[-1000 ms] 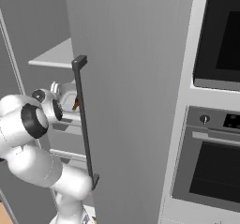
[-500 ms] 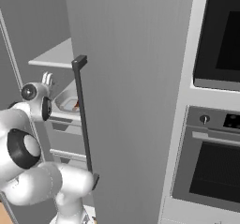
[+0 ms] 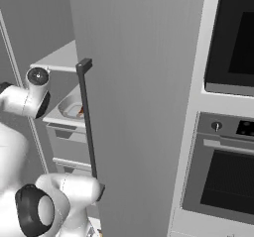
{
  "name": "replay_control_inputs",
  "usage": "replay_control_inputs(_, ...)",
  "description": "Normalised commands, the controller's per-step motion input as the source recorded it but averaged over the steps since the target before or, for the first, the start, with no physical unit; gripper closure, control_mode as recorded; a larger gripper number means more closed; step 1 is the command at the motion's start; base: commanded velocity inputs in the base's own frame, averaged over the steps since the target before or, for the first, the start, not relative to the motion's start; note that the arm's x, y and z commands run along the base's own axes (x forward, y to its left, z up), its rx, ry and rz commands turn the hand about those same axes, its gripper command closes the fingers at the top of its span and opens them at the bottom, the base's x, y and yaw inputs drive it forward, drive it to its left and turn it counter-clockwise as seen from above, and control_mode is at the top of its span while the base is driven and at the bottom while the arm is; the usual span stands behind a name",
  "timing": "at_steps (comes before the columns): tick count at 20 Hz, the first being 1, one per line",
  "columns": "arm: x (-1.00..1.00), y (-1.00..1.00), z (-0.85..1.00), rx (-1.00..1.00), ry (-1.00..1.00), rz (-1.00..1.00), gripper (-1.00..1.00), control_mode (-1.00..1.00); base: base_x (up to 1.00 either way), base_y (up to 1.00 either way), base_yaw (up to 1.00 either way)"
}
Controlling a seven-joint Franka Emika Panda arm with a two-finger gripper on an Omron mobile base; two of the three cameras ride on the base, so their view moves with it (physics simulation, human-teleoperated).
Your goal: Take the meat container that has the chicken drumstick and place it on the second highest rack of the freezer. Then take the vegetable container that has the mushroom and cucumber and place it on the highest rack of the freezer.
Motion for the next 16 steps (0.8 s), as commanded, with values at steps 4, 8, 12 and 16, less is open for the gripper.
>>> replay_control_inputs(4,-1.00,-0.11,-0.01,-0.20,0.20,0.47,-1.00,-1.00,0.00,0.00,0.00)
replay_control_inputs(8,-1.00,-0.02,0.00,-0.34,0.16,0.43,-1.00,-1.00,0.00,0.00,0.00)
replay_control_inputs(12,-1.00,-0.40,0.19,-0.36,-0.02,0.40,-1.00,-1.00,0.00,0.00,0.00)
replay_control_inputs(16,-1.00,-0.69,0.31,-0.30,-0.16,0.35,-1.00,-1.00,0.00,0.00,0.00)
